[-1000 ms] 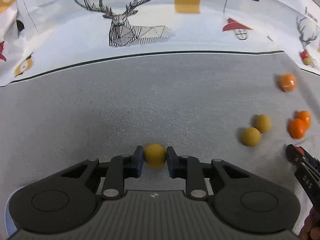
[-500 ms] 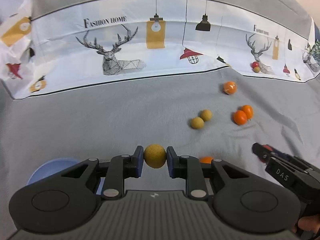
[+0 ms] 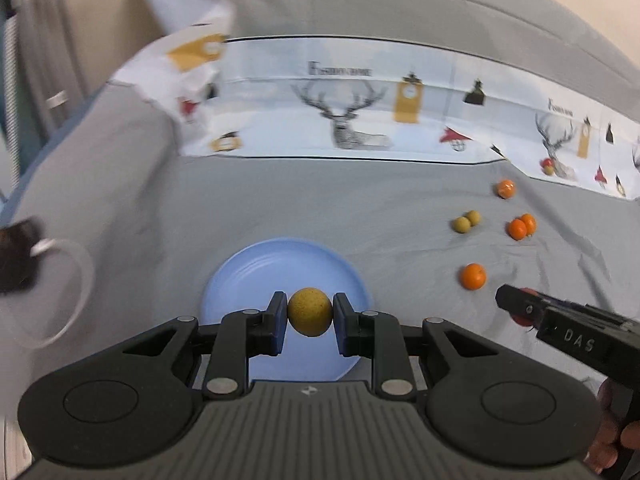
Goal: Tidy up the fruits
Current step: 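Carry both fruits over the blue plate and open both grippers to drop them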
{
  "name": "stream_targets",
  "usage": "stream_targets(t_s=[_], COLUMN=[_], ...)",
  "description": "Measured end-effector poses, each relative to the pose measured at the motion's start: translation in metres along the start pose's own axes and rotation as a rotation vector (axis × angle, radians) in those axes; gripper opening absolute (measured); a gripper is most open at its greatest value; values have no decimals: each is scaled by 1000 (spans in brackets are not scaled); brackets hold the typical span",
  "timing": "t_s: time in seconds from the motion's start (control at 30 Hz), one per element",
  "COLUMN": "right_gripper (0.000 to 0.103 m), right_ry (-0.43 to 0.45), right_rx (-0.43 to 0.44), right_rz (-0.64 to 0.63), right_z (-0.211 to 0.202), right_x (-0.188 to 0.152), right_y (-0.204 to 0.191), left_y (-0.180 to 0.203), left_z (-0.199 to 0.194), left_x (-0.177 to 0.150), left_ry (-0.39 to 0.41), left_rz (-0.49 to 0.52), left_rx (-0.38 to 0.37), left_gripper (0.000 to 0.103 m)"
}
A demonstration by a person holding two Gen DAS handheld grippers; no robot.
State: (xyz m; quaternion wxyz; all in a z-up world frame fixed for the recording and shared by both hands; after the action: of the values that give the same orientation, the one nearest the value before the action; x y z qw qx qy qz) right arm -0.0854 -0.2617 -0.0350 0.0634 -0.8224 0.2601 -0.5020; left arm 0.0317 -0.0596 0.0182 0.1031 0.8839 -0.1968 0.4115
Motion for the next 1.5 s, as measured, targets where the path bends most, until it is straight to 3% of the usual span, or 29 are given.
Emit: stream_targets(t_s=[0.27,0.57,1.13,1.5], right_gripper=[31,31,31,31], right_ry=[6,-21,-33,-76], right_rx=[82,139,125,110], right_rz=[-116,-212,-225,-209], right_z=[-45,-65,-62,-37], right_x=[-12,-30,-34,-38], right_y=[-70,-122,-127,-116], left_y=[-56,-80,-75,-70], left_z=[-58,-84,-73,-36], left_x=[-32,-47,-46,-43], left_ry=[30,59,41,-14], left_rz=[-77,-136,-131,-107], left_rx=[35,49,39,43], left_gripper=[27,27,27,27])
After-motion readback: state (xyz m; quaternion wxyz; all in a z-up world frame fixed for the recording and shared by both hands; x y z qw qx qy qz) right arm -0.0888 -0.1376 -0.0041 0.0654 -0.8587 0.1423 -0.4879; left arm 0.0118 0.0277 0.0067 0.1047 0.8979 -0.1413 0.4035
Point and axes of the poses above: each gripper's, at about its wrist camera, not at the fingertips, and z roughly the way its jaws point, y to its right, x to its top, the point moved 1 cm from there along z, roughly the way its jaws point, and after that the axes turned 13 degrees about y, right-handed, at the moved point
